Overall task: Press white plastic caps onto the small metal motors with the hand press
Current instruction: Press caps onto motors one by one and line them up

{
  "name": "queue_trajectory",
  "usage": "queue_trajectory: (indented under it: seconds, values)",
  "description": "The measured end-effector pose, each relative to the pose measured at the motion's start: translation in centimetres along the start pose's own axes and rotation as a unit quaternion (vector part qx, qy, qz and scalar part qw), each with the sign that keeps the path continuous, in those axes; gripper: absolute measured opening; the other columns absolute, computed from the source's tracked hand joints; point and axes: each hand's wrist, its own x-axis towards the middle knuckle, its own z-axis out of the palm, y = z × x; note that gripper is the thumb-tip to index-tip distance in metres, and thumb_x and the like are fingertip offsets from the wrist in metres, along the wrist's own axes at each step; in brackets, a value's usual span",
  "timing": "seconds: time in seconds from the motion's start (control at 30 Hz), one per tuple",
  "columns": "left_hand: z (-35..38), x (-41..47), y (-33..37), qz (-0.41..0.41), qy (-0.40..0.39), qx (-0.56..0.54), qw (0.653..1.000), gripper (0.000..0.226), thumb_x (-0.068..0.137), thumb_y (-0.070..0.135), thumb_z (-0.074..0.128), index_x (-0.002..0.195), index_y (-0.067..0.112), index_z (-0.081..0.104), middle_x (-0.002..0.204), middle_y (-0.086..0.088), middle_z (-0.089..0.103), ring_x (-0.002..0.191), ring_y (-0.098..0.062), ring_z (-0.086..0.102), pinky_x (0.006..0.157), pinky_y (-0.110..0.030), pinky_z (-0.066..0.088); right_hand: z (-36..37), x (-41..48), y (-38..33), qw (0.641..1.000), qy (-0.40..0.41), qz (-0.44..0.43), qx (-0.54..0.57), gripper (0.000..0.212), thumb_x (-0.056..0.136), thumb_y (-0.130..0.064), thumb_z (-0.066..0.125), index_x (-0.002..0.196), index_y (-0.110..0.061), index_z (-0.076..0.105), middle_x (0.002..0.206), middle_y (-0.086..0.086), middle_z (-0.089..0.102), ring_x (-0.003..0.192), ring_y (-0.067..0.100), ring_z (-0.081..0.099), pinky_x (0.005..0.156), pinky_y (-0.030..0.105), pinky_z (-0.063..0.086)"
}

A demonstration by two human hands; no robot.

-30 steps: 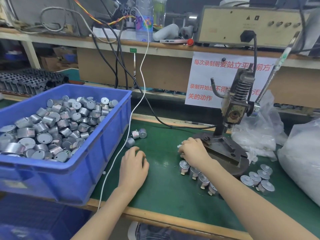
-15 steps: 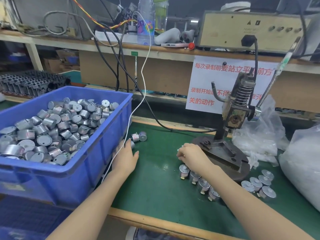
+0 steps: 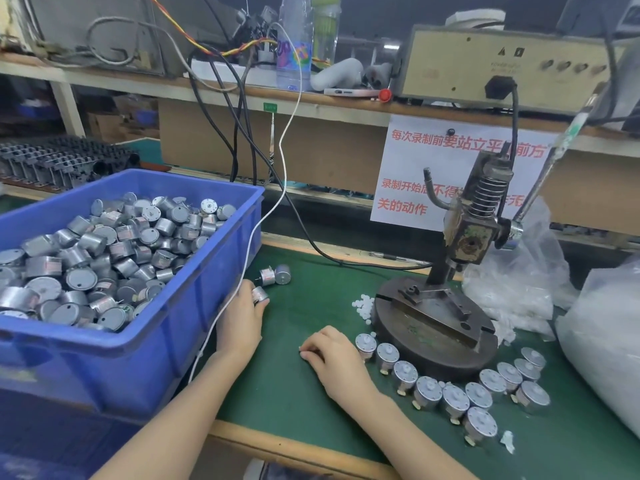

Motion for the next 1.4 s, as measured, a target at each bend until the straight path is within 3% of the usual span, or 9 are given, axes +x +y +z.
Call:
queue_trajectory:
  seconds: [0.07,0.3,0.37,0.5,0.6,0.8,0.93,1.17,1.4]
  values:
    - [-0.2,-0.4,0.1,0.002,-0.013,-0.069,0.998,0.017,0.090,0.020,0.057,0.086,0.010,0.044,0.080,-0.007,0.054,0.074,-0.029,0.054,0.064,-0.046,0.050,0.3,-0.2,0.0,1.000,0.020,-0.013,-0.020,0.023,0.094,-0.026,0.052,0.106,-0.013,0.067,0.105,0.003,0.057,0.103,0.018,0.051,0.085,0.019,0.033]
    - [-0.9,-2.9,3.2,0.030,-0.064,-0.217,0.974,0.010,0.087,0.023,0.061,0.086,0.025,0.052,0.079,0.007,0.060,0.070,0.003,0.054,0.062,-0.006,0.039,0.0,-0.9,-0.6,0.993,0.091,-0.067,-0.024,0.040,0.090,-0.023,0.059,0.127,-0.009,0.054,0.109,0.007,0.057,0.101,0.021,0.057,0.085,0.026,0.043]
    - [-0.8,-3.6,3.8,0.004,-0.084,-0.227,0.970,0.007,0.087,0.028,0.061,0.086,0.023,0.057,0.079,0.003,0.062,0.068,-0.001,0.054,0.061,-0.008,0.040,-0.3,-1.2,-1.0,0.986,0.149,-0.076,-0.003,0.042,0.083,-0.017,0.066,0.122,-0.005,0.056,0.106,0.008,0.057,0.090,0.021,0.060,0.076,0.029,0.051]
    - [-0.3,-5.1,4.5,-0.008,-0.143,-0.243,0.959,0.017,0.088,0.027,0.059,0.081,0.013,0.064,0.077,-0.009,0.067,0.071,-0.025,0.061,0.066,-0.030,0.047,-0.6,-1.2,-1.0,0.985,0.153,-0.068,0.037,0.059,0.079,-0.016,0.070,0.133,-0.007,0.047,0.120,0.007,0.051,0.106,0.014,0.053,0.088,0.024,0.046]
    - [0.1,-6.2,4.4,0.010,-0.159,-0.242,0.957,0.016,0.090,0.024,0.056,0.080,0.014,0.064,0.072,-0.007,0.063,0.061,-0.011,0.050,0.060,-0.021,0.040,-0.4,-1.1,-0.9,0.988,0.122,-0.046,0.079,0.048,0.083,-0.012,0.066,0.129,-0.011,0.050,0.116,-0.001,0.054,0.108,0.011,0.052,0.089,0.010,0.036]
    - [-0.1,-7.0,3.7,-0.029,-0.086,-0.277,0.957,0.023,0.097,0.018,0.043,0.085,0.021,0.063,0.060,0.008,0.055,0.059,-0.001,0.051,0.062,-0.015,0.041,-0.7,-1.0,-0.5,0.977,0.148,0.024,0.154,0.038,0.088,-0.022,0.064,0.123,-0.018,0.050,0.101,-0.010,0.045,0.070,-0.004,0.047,0.072,0.002,0.033]
    - [0.1,-6.8,2.8,0.053,-0.080,-0.122,0.988,0.011,0.089,0.008,0.057,0.088,0.009,0.068,0.076,0.010,0.050,0.070,-0.002,0.047,0.065,-0.013,0.033,-0.9,-0.8,0.0,0.970,0.148,0.070,0.180,0.039,0.094,-0.023,0.052,0.132,-0.023,0.047,0.093,-0.013,0.043,0.078,-0.004,0.045,0.074,0.009,0.031]
    - [0.3,-6.9,2.8,0.067,-0.120,-0.068,0.988,0.005,0.083,0.016,0.067,0.085,0.014,0.071,0.081,0.010,0.048,0.080,-0.012,0.050,0.077,-0.022,0.038,-0.6,-0.5,0.2,0.979,0.097,0.076,0.161,0.028,0.098,-0.024,0.043,0.123,-0.017,0.054,0.100,-0.006,0.049,0.094,0.003,0.044,0.084,0.016,0.033]
    - [0.5,-6.8,2.7,0.061,-0.118,-0.066,0.989,0.009,0.086,0.016,0.064,0.077,0.017,0.068,0.075,0.013,0.046,0.073,-0.008,0.046,0.076,-0.023,0.033,-0.3,-0.4,0.3,0.987,0.061,0.059,0.134,0.033,0.099,-0.022,0.041,0.131,-0.016,0.049,0.103,-0.005,0.045,0.101,0.007,0.045,0.079,0.003,0.023]
